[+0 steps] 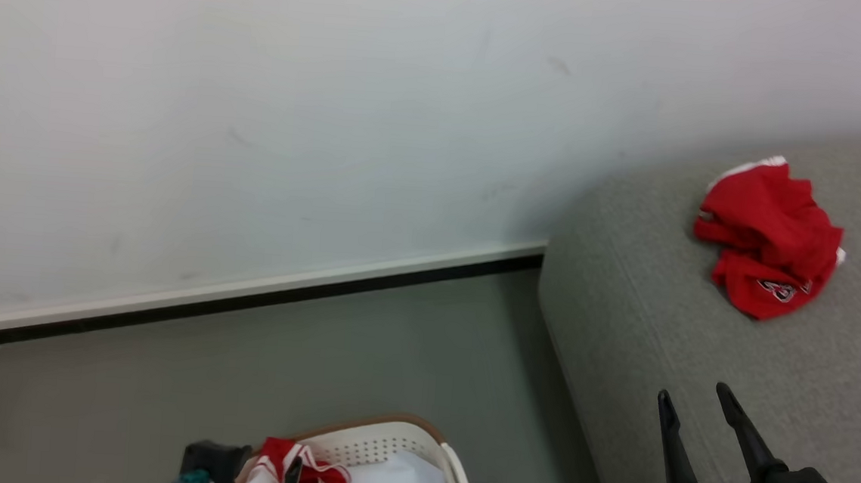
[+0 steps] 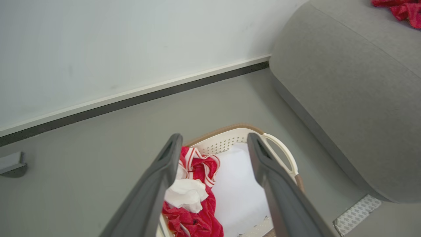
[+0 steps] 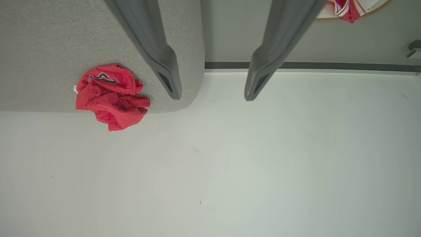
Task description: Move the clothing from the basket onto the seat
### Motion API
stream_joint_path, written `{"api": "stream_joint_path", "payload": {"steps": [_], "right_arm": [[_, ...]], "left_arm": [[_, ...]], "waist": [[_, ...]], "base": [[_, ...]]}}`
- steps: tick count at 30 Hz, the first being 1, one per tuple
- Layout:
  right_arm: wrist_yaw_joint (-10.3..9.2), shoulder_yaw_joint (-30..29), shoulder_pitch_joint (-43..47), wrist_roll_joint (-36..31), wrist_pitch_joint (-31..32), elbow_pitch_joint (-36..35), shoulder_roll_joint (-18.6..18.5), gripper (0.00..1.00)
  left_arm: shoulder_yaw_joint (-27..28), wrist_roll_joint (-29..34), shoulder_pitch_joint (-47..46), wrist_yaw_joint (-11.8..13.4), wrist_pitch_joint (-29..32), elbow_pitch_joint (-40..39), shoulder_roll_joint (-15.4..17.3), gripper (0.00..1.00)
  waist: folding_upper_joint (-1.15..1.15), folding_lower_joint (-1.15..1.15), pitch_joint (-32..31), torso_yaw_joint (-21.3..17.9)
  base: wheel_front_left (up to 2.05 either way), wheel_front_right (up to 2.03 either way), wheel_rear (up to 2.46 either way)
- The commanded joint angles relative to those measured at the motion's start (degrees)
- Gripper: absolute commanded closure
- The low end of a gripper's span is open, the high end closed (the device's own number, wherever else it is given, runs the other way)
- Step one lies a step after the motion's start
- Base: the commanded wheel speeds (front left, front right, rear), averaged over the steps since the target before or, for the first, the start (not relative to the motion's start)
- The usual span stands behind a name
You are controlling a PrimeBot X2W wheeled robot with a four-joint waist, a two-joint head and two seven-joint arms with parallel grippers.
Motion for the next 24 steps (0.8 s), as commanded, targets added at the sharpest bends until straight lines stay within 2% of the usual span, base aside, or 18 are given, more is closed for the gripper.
{"api": "stream_joint_path", "payload": {"steps": [1, 6, 15, 20, 24], "right_arm": [[-0.16, 0.26, -1.2, 0.74, -0.14, -0.93, -0.09, 0.0], [-0.16, 2.08, -3.05, 2.07, -0.14, -3.62, -0.13, 0.0], [-0.16, 2.23, -5.23, 4.25, -0.14, -6.97, -0.08, 0.0], [-0.16, 2.88, -7.06, 5.48, -0.14, -8.19, -0.08, 0.0], [-0.16, 3.31, -8.26, 6.14, -0.15, -9.02, -0.08, 0.0]], "left_arm": [[-0.21, 0.94, -1.7, -0.11, 0.99, 1.18, 0.53, 0.0], [-0.99, 1.41, -5.54, -0.77, 4.72, 7.05, 1.99, 0.0], [-1.96, 2.81, -12.9, -0.66, 10.02, 17.62, 3.89, 0.0], [-2.02, 3.3, -17.26, -0.3, 10.26, 23.53, 5.16, 0.0], [-2.0, 3.95, -20.4, 1.09, 9.06, 27.43, 5.71, 0.0]], "waist": [[0.0, 0.0, 3.19, -3.4], [0.0, 0.0, 8.2, -7.18], [0.0, 0.0, 15.83, -9.53], [0.0, 0.0, 20.81, -9.96], [0.0, 0.0, 24.05, -9.87]], "base": [[0.0, 0.0, 0.0], [0.0, 0.0, 0.0], [0.0, 0.0, 0.0], [0.0, 0.0, 0.0], [0.0, 0.0, 0.0]]}}
